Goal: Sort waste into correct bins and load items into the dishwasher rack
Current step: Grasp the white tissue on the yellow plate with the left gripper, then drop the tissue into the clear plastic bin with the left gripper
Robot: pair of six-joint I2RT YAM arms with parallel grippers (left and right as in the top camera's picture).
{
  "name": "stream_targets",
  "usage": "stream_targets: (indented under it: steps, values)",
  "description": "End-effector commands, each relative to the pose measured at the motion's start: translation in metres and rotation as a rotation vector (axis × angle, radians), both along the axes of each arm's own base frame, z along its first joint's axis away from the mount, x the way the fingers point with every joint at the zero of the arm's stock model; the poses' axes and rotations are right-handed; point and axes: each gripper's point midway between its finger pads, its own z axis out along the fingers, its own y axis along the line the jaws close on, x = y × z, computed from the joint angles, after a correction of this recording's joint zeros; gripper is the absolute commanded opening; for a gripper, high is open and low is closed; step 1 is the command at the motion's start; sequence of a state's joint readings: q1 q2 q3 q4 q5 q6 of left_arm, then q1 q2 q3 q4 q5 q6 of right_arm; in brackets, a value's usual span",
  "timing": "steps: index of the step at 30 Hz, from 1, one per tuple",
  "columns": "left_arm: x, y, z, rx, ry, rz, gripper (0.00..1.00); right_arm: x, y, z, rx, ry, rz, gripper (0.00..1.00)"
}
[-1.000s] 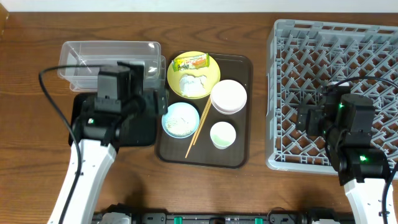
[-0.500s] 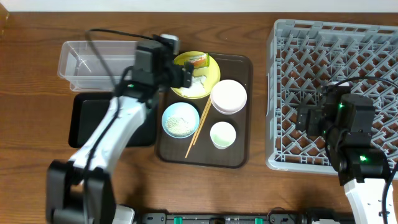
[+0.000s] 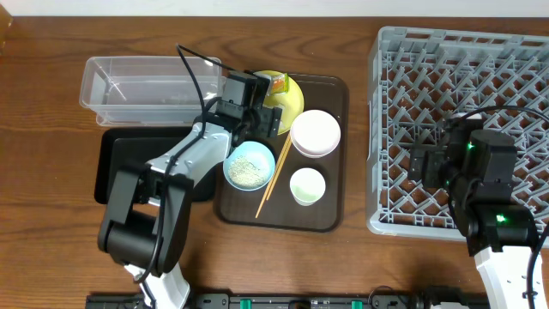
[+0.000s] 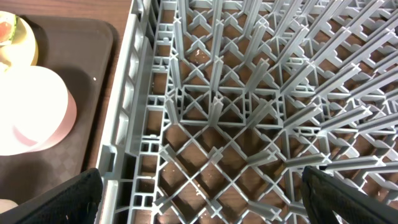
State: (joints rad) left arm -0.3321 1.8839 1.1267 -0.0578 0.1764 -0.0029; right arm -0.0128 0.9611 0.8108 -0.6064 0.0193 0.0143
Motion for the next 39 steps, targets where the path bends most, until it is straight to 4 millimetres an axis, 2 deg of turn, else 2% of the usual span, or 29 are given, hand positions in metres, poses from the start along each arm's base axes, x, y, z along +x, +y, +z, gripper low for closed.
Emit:
stream_targets:
  steps: [1,5,6,8,12,13,17,21,23,25,27,30,34,35,36,37,39]
  values:
    - [0.006,-0.001,-0.004,0.015,-0.004,-0.002,0.79,0.003,-0.004,0.009,0.001,-0.021,-0.020,0.99]
    - [0.004,0.000,-0.018,0.025,0.025,-0.002,0.73,0.002,-0.004,0.008,0.001,-0.014,-0.020,0.99]
    - [0.003,0.000,-0.022,0.028,0.033,-0.002,0.68,0.001,-0.004,0.008,0.001,-0.011,-0.020,0.99]
    - [0.002,0.001,-0.025,0.031,0.042,-0.002,0.53,0.000,-0.004,0.007,0.001,-0.006,-0.020,0.99]
    - [0.003,0.000,-0.020,0.026,0.028,-0.002,0.09,0.000,-0.004,0.007,0.001,-0.005,-0.019,0.99]
    - [0.005,0.000,-0.015,0.022,0.017,-0.001,0.06,0.000,-0.004,0.006,0.000,-0.004,-0.020,0.99]
    - [0.009,-0.001,0.016,0.001,-0.047,0.000,0.06,0.000,-0.004,0.007,0.000,-0.005,-0.020,0.99]
    - [0.015,0.006,0.065,-0.032,-0.149,0.020,0.06,0.000,-0.004,0.007,0.000,-0.005,-0.020,0.99]
    - [0.020,0.023,0.092,-0.021,-0.214,0.069,0.06,0.000,-0.004,0.007,0.000,-0.005,-0.020,0.99]
    - [0.026,0.049,0.115,0.021,-0.278,0.155,0.06,0.000,-0.004,0.007,0.000,-0.005,-0.020,0.99]
    - [0.030,0.076,0.129,0.062,-0.319,0.240,0.06,0.000,-0.004,0.007,0.000,-0.005,-0.020,0.99]
    - [0.035,0.114,0.133,0.105,-0.330,0.337,0.06,0.000,-0.004,0.007,0.000,-0.006,-0.020,0.99]
    - [0.036,0.151,0.113,0.134,-0.272,0.410,0.07,0.001,-0.004,0.007,0.000,-0.007,-0.019,0.99]
    - [0.035,0.159,0.106,0.144,-0.247,0.423,0.12,0.001,-0.004,0.007,0.000,-0.007,-0.019,0.99]
    - [0.033,0.164,0.100,0.151,-0.227,0.432,0.23,0.001,-0.004,0.007,0.000,-0.007,-0.020,0.99]
    - [0.031,0.169,0.093,0.158,-0.204,0.441,0.39,0.001,-0.004,0.007,0.000,-0.007,-0.019,0.99]
    - [0.030,0.174,0.090,0.162,-0.191,0.449,0.56,0.001,-0.004,0.007,0.000,-0.007,-0.020,0.99]
